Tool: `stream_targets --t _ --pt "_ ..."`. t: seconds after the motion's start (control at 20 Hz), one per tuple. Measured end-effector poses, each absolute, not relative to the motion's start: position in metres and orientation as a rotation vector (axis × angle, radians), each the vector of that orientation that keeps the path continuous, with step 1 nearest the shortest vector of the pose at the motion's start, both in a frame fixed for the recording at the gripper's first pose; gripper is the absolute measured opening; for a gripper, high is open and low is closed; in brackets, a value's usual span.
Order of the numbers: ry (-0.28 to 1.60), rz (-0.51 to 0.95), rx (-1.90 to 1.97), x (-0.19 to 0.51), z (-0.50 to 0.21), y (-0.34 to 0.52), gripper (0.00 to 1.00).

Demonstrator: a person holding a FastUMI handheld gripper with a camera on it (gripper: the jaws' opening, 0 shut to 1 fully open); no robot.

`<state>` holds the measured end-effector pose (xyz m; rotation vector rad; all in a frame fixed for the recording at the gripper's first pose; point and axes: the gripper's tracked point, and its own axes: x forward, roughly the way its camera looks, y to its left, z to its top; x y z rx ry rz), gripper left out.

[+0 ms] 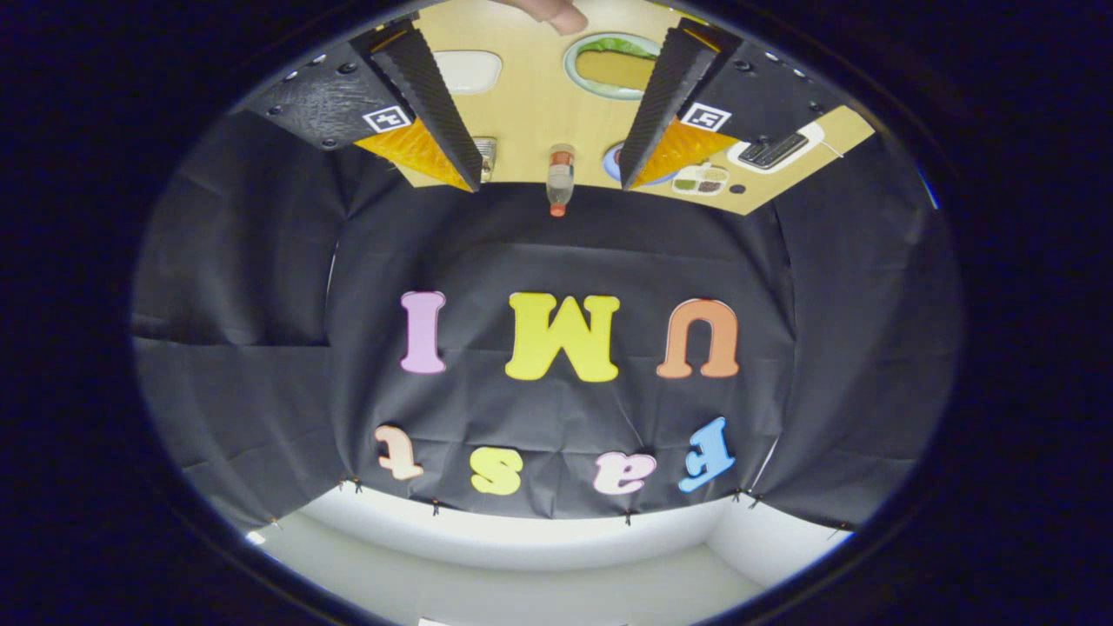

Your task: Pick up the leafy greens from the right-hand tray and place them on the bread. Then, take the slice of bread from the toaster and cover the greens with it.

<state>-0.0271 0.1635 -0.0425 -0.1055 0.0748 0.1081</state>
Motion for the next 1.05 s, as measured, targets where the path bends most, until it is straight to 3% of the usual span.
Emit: stream_targets --t 0.4,1.05 --pt "0.011 0.119 -0.129 -0.064 -0.024 0.157 0.96" --pt "0.070 0.127 -0.173 -0.085 -0.054 0.172 0.96"
